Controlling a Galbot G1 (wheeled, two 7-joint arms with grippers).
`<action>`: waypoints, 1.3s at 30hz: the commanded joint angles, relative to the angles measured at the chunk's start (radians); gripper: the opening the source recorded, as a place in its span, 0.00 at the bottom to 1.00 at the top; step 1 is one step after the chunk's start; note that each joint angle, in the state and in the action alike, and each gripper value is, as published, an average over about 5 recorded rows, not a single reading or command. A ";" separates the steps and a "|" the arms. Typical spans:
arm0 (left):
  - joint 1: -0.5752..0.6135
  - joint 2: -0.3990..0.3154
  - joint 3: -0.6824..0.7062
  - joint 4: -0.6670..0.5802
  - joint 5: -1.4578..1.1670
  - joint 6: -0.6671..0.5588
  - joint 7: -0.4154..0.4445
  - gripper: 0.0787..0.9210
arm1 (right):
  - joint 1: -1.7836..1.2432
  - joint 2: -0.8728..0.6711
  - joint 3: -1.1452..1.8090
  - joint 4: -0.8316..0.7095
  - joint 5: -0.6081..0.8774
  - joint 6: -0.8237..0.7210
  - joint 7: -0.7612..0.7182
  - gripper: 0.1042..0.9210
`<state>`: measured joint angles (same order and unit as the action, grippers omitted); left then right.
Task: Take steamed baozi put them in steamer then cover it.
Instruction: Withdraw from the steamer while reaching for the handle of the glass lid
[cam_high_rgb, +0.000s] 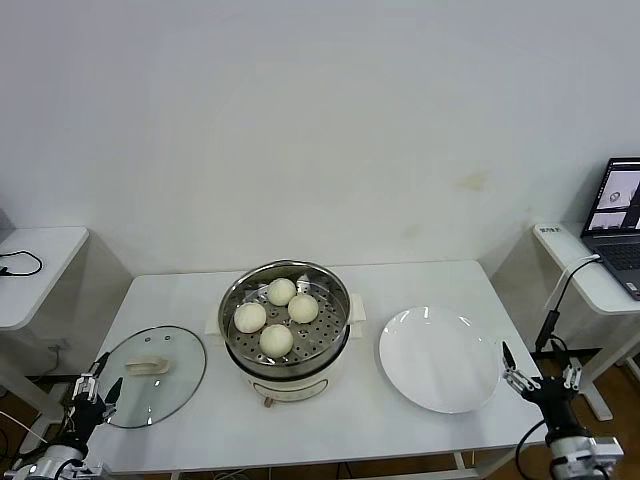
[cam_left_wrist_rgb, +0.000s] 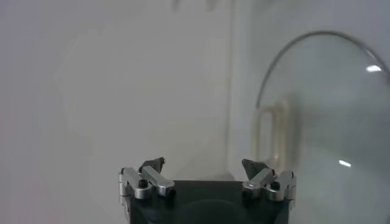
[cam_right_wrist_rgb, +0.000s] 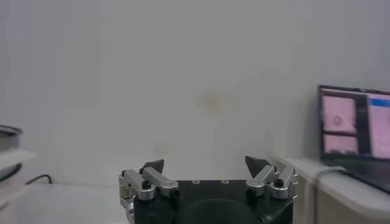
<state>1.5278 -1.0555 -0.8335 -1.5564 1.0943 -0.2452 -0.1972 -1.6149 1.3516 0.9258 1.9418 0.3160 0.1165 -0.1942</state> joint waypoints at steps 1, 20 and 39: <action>-0.070 0.019 0.037 0.079 0.124 -0.013 0.001 0.88 | -0.058 0.070 0.038 0.009 -0.022 0.012 0.005 0.88; -0.247 0.019 0.124 0.184 0.144 -0.011 0.020 0.88 | -0.065 0.079 0.042 -0.012 -0.030 0.014 0.002 0.88; -0.324 0.012 0.153 0.271 0.144 -0.012 0.015 0.88 | -0.073 0.090 0.043 -0.023 -0.038 0.017 -0.003 0.88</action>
<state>1.2353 -1.0442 -0.6886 -1.3138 1.2375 -0.2592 -0.1817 -1.6852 1.4387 0.9692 1.9210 0.2805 0.1325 -0.1974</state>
